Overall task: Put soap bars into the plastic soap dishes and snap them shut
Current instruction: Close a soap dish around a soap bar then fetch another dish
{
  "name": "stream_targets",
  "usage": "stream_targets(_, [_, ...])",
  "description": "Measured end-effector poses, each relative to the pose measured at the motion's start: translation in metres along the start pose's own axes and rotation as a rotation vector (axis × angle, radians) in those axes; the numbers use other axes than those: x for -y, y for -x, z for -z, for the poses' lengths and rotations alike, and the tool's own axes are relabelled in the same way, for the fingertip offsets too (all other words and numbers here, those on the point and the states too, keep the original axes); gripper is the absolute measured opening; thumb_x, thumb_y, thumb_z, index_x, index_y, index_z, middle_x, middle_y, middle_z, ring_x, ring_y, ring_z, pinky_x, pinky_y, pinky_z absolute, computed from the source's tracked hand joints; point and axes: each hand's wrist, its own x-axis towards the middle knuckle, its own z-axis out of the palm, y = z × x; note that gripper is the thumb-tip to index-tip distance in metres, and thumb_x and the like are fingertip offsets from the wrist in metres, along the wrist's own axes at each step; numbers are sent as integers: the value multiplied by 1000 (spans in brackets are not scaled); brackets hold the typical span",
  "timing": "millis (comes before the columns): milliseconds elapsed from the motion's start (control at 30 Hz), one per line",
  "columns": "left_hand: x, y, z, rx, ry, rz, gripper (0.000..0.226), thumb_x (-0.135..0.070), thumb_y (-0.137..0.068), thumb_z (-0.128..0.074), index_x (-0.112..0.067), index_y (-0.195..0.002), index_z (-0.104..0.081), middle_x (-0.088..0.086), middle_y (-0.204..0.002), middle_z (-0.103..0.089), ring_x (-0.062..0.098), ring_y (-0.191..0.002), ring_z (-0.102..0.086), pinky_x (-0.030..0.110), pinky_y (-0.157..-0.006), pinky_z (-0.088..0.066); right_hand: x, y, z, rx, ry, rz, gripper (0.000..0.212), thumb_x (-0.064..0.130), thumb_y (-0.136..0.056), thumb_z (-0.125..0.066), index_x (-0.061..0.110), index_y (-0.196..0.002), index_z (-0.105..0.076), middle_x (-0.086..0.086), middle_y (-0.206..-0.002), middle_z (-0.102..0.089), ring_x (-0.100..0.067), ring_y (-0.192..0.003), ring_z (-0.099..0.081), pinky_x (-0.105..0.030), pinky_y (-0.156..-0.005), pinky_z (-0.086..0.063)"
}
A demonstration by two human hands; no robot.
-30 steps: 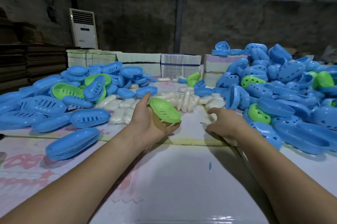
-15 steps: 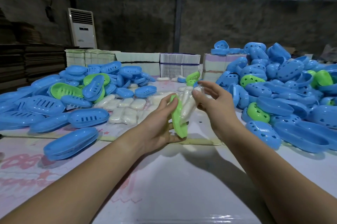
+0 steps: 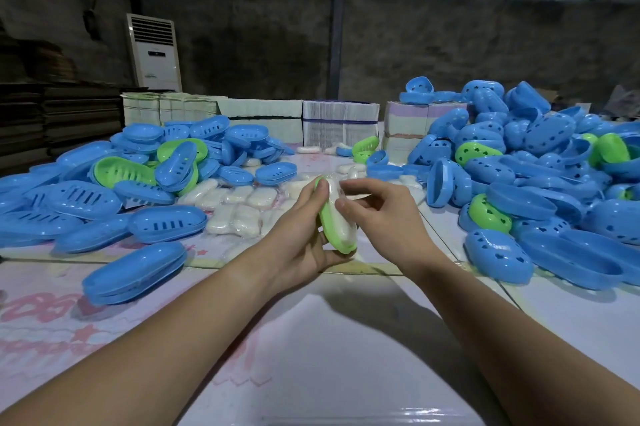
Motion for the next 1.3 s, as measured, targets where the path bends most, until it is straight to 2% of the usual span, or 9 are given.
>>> stream_targets(100, [-2,1,1,-19,25,14,37,-49,-103,-46,-38,-138,-51,19,-142,-58,35,-111,-60,56,-98,-46,0,2,0,45,97,18,31,43,-76,-68,37,-106,-73,19,-92,-74,-2,-87,-70,-37,-88,-57])
stream_targets(200, [-3,0,1,-42,61,21,35,-50,-103,-44,-36,-135,-52,15,-134,-65,38,-126,-60,57,-104,-43,2,3,0,68,156,60,43,48,-79,-64,31,-118,-71,19,-103,-68,-1,-96,-66,-37,-91,-54])
stream_targets(267, [-2,-1,0,-50,80,29,39,-52,-103,-43,-35,-137,-52,11,-131,-69,35,-131,-58,61,-107,-41,1,2,3,62,144,66,37,46,-84,-64,33,-118,-71,19,-107,-67,0,-98,-64,-30,-89,-53])
stream_targets(400, [-3,-1,-4,-104,134,85,56,-58,-100,-44,-19,-138,-57,17,-131,-65,32,-103,-66,56,-103,-47,-6,-6,14,-76,173,39,21,32,-91,-65,30,-110,-73,15,-106,-67,5,-90,-60,-11,-76,-45])
stream_targets(567, [-7,-1,-5,-195,241,116,58,-62,-101,-39,-12,-121,-62,16,-113,-71,35,-102,-68,45,-74,-53,-28,-33,69,-60,996,-306,37,32,-91,-54,26,-127,-60,-6,-132,-52,-32,-119,-50,-43,-95,-43])
stream_targets(667, [-9,0,-6,-226,235,114,60,-62,-101,-39,-10,-117,-64,17,-104,-75,34,-99,-68,44,-73,-53,-47,-34,103,-58,1167,-542,38,32,-92,-51,22,-129,-52,-9,-133,-42,-39,-123,-38,-53,-97,-39])
stream_targets(867, [-6,2,-11,-195,164,127,58,-60,-101,-40,-11,-120,-64,15,-113,-75,35,-104,-70,42,-71,-56,-69,-35,122,-73,1112,-721,42,33,-91,-51,15,-129,-47,-12,-150,-23,-49,-126,-37,-57,-103,-36])
stream_targets(1133, [-9,4,-10,-210,178,109,64,-62,-101,-37,-11,-131,-63,15,-121,-73,32,-102,-69,44,-78,-52,-74,-36,135,-167,1043,-654,32,25,-92,-51,23,-124,-56,-12,-138,-30,-48,-116,-44,-52,-101,-38])
stream_targets(1300, [-10,5,-8,-211,179,105,67,-65,-100,-37,-12,-133,-63,16,-126,-71,33,-99,-71,44,-76,-53,-83,-39,136,-60,1043,-672,39,25,-94,-48,25,-133,-52,-16,-146,-27,-44,-120,-48,-52,-105,-41])
